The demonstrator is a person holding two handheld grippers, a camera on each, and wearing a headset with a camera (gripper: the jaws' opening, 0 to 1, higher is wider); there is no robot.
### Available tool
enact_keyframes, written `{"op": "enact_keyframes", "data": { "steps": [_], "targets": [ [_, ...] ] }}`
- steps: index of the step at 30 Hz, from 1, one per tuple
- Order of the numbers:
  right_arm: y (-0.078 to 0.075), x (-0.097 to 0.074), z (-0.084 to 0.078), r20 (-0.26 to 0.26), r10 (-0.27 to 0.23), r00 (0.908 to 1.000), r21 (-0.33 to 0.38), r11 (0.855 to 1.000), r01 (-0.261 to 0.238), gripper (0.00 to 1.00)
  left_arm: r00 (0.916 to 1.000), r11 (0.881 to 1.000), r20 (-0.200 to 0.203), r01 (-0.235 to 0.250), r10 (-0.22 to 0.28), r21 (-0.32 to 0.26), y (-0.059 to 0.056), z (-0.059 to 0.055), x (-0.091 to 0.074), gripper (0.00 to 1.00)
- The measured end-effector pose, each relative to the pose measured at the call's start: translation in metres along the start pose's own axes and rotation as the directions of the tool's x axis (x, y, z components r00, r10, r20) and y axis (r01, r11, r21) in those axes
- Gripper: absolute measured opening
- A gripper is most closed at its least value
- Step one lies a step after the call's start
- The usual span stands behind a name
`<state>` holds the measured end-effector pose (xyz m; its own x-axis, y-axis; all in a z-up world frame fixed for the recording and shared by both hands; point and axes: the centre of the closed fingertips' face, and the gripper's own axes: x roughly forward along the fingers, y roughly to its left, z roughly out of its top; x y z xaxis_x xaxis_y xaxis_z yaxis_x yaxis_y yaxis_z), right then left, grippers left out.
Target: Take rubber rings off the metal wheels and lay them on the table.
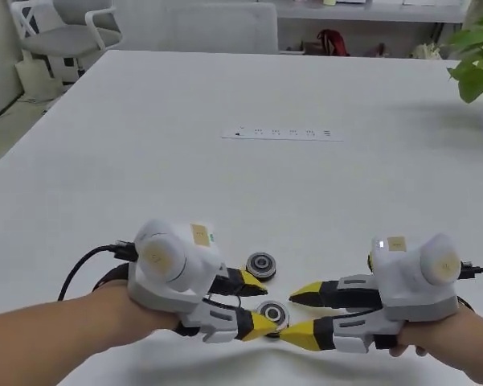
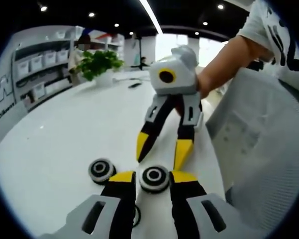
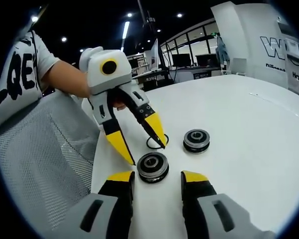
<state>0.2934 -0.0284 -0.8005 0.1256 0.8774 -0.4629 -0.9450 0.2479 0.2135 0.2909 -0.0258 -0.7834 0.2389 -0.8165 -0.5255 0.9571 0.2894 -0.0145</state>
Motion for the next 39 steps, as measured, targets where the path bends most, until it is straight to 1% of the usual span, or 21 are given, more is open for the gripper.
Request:
{"op": "enact_keyframes", "data": {
  "steps": [4,7,9,10,11,13,17,18,19,24,27,30,34,39],
  "targets": [
    [0.0,0.0,0.0,0.0,0.001,1.0,0.001,1.0,-0.001,0.35,0.9999,1.0,-0.008,0.008,-0.007,0.005,-0.003,-0.001,0.003,0.23],
    [0.001,0.0,0.0,-0.002,0.002,1.0,-0.001,1.0,-0.002,0.35,0.9999,1.0,-0.017,0.004,-0.004,0.008,-0.002,-0.003,0.005,0.19],
    [0.001,0.0,0.0,-0.002,0.002,1.0,-0.001,1.0,-0.002,0.35,0.9996,1.0,-0.027,0.001,-0.001,0.021,-0.003,-0.005,0.007,0.16],
    [0.001,0.0,0.0,-0.003,0.002,1.0,-0.002,1.0,-0.002,0.35,0.9995,1.0,-0.032,-0.005,0.006,0.028,-0.002,-0.007,0.007,0.16],
    [0.001,0.0,-0.001,-0.003,0.004,1.0,-0.002,1.0,-0.004,0.35,0.9997,1.0,-0.024,-0.004,0.004,0.017,-0.002,-0.006,0.008,0.16],
    [0.002,0.001,-0.001,-0.005,0.005,1.0,-0.006,1.0,-0.005,0.35,0.9997,1.0,-0.024,-0.007,0.007,0.005,-0.001,-0.007,0.007,0.16],
    [0.002,0.003,-0.002,-0.008,0.009,0.9999,-0.007,1.0,-0.009,0.34,0.9996,1.0,-0.023,-0.016,0.016,0.013,-0.001,-0.007,0.007,0.15],
    [0.003,0.004,-0.002,-0.011,0.011,0.9999,-0.012,1.0,-0.011,0.33,0.9995,1.0,-0.025,-0.02,0.021,0.014,-0.001,-0.007,0.007,0.15],
    [0.004,0.004,-0.002,-0.012,0.012,0.9999,-0.017,1.0,-0.012,0.33,0.999,0.999,-0.038,-0.023,0.024,0.022,-0.001,-0.009,0.006,0.14],
    [0.005,0.008,-0.002,-0.019,0.016,0.9997,-0.043,0.999,-0.017,0.29,0.9991,0.999,-0.027,-0.031,0.032,0.017,-0.001,-0.007,0.006,0.14],
    [0.005,0.009,-0.004,-0.033,0.01,0.9994,-0.064,0.998,-0.012,0.27,0.9991,0.999,-0.025,-0.034,0.034,0.015,0.0,-0.007,0.007,0.14],
    [0.005,0.009,-0.005,-0.033,0.014,0.9994,-0.066,0.998,-0.016,0.25,0.9989,0.999,-0.026,-0.038,0.038,0.015,0.0,-0.007,0.007,0.14],
    [0.006,0.01,-0.004,-0.04,0.018,0.9991,-0.091,0.996,-0.022,0.24,0.9989,0.999,-0.025,-0.04,0.041,0.019,0.002,-0.008,0.008,0.13],
    [0.006,0.007,-0.006,-0.054,0.014,0.9984,-0.093,0.996,-0.019,0.21,0.9988,0.999,-0.023,-0.042,0.042,0.025,0.003,-0.008,0.01,0.13]
  ]
}}
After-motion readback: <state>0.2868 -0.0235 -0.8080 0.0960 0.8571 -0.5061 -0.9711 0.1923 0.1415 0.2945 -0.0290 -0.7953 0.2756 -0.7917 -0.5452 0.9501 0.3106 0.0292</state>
